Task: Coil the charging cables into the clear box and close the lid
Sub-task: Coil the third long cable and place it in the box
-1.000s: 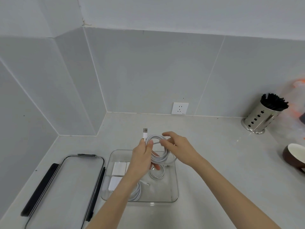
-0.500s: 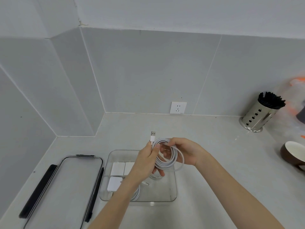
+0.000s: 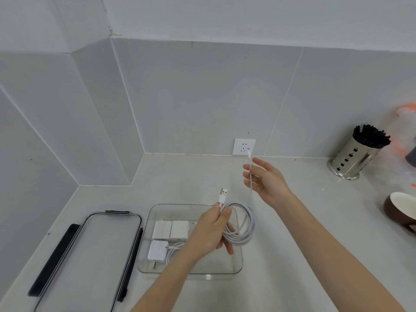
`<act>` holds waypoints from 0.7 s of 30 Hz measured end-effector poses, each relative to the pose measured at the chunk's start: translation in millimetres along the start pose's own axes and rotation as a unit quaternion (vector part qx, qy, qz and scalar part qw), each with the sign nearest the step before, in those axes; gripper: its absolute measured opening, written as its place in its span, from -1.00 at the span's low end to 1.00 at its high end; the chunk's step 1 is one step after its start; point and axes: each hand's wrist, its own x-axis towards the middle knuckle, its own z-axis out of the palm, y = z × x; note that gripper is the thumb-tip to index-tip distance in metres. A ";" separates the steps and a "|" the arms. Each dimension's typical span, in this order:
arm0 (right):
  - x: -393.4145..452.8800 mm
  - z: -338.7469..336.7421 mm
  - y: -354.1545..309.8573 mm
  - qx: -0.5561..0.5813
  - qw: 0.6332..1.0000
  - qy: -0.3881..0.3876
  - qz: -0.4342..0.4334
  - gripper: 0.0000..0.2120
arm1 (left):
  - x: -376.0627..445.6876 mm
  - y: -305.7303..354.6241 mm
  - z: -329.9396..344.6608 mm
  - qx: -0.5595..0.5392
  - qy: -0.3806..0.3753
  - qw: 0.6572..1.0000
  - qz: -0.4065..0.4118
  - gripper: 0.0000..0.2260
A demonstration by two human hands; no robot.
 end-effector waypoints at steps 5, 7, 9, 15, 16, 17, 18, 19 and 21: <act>-14.6 -2.0 -9.3 -0.154 0.982 -0.092 -0.049 -0.89 | 7.7 -2.6 -8.1 -0.018 0.053 0.997 -0.047 -0.76; -22.1 -2.4 -12.1 -0.259 0.953 -0.139 -0.072 -0.90 | 10.3 -3.1 -10.4 -0.032 0.070 0.996 -0.052 -0.77; -28.5 -2.2 -11.7 -0.356 0.912 -0.179 -0.095 -0.90 | 11.4 -3.0 -14.2 -0.048 0.082 0.994 -0.052 -0.78; -32.9 4.2 -7.7 -0.523 0.819 -0.182 -0.152 -0.88 | 12.9 -3.8 -21.2 -0.070 0.087 0.992 -0.062 -0.83; -32.6 5.0 -8.0 -0.537 0.808 -0.180 -0.160 -0.87 | 13.1 -4.2 -21.5 -0.076 0.088 0.991 -0.065 -0.82; -32.6 5.7 -9.1 -0.547 0.801 -0.176 -0.168 -0.86 | 12.8 -4.5 -22.2 -0.085 0.091 0.990 -0.068 -0.81; -32.0 6.0 -10.5 -0.552 0.797 -0.172 -0.173 -0.86 | 12.4 -4.3 -23.0 -0.096 0.094 0.988 -0.070 -0.80; -31.8 6.2 -12.1 -0.557 0.793 -0.169 -0.178 -0.87 | 12.0 -4.2 -23.9 -0.103 0.096 0.988 -0.071 -0.80; -30.9 7.7 -12.9 -0.588 0.767 -0.174 -0.191 -0.87 | 11.7 -3.9 -25.3 -0.092 0.092 0.989 -0.065 -0.79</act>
